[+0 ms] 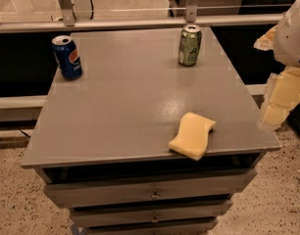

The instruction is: Knock green can over

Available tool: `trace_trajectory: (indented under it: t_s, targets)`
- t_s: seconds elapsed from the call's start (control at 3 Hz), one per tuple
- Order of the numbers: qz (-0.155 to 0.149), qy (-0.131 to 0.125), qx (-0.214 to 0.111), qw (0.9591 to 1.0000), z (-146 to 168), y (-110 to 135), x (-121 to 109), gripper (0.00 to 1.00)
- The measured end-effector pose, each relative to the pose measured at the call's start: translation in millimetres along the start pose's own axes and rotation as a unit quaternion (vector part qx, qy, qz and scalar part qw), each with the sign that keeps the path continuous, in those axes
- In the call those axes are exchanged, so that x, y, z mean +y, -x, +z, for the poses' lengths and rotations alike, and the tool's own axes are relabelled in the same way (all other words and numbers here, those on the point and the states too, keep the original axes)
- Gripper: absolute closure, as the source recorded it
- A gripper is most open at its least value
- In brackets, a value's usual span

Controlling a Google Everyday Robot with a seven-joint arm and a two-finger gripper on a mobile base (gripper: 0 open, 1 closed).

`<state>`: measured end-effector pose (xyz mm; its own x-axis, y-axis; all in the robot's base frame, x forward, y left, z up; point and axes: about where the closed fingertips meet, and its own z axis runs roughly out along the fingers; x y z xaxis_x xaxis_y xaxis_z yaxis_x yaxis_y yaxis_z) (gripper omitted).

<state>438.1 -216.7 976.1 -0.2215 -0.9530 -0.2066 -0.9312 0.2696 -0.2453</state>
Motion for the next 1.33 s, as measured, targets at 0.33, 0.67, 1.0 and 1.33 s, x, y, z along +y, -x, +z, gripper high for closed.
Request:
trace_trajectory:
  t_s: [0.33, 0.67, 1.0, 1.33]
  targets:
    - [0.000, 0.000, 0.000, 1.0000, 0.0, 0.0, 0.0, 0.00]
    - [-0.004, -0.010, -0.004, 0.9999, 4.0, -0.5, -6.3, 0.00]
    - [-0.004, -0.047, -0.014, 0.9988, 17.7, -4.2, -42.9, 0.00]
    - [0.010, -0.090, -0.037, 0.9952, 37.6, -5.8, -97.5, 0.00]
